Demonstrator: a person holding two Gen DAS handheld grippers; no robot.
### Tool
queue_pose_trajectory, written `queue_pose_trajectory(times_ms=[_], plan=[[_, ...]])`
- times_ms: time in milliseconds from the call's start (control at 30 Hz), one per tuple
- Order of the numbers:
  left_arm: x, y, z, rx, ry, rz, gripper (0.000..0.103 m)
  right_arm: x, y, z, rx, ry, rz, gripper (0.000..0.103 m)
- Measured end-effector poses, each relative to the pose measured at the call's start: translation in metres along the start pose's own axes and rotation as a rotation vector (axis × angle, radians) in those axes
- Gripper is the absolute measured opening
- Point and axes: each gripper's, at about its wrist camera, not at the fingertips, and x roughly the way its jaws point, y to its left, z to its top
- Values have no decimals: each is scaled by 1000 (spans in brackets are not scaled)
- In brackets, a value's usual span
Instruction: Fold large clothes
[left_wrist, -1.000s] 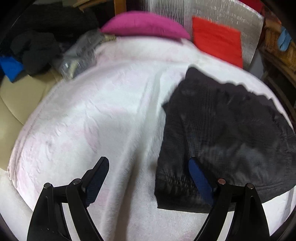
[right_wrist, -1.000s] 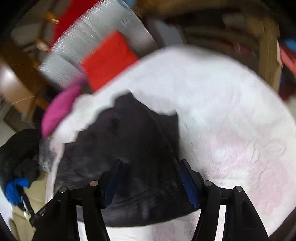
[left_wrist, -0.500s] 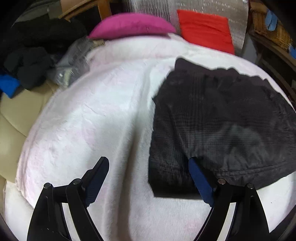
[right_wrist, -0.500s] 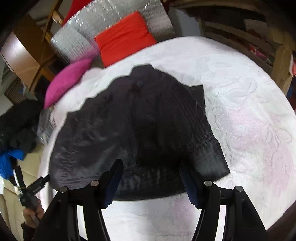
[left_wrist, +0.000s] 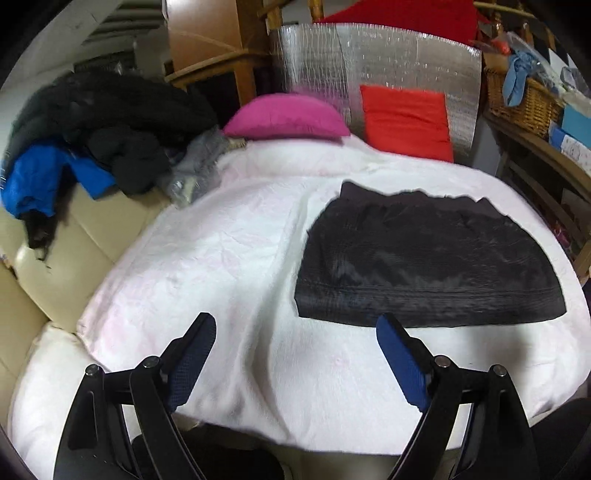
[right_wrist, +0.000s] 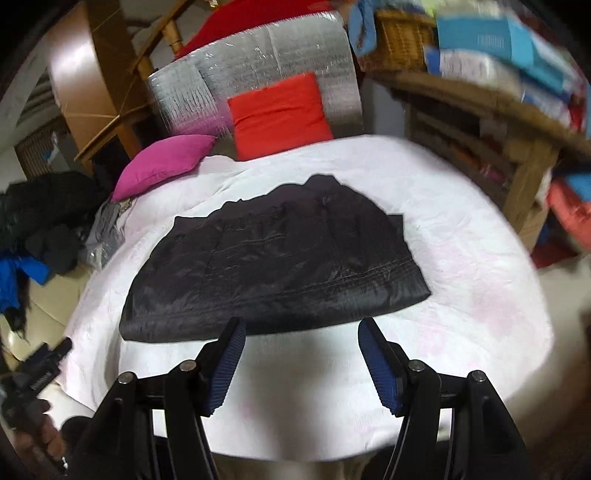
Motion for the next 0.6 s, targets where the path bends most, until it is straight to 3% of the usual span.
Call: queue_pose_trajectory(times_ms=[133,233,433,600], plan=[[-51,-4,-4,10,-88,31,96,-42,33,-15,-60,-36,-13,67],[-91,-2,-6,-14,-152,12,97,-75,48,-27,-80,-80,-46,68],[-146,8,-16,-66,-213,20,99,-127,58,-48,-88,-105,-53,68],[-165,6,-21,-53,-214,2,99,-149,59,-60,-79,-116,-67,68]])
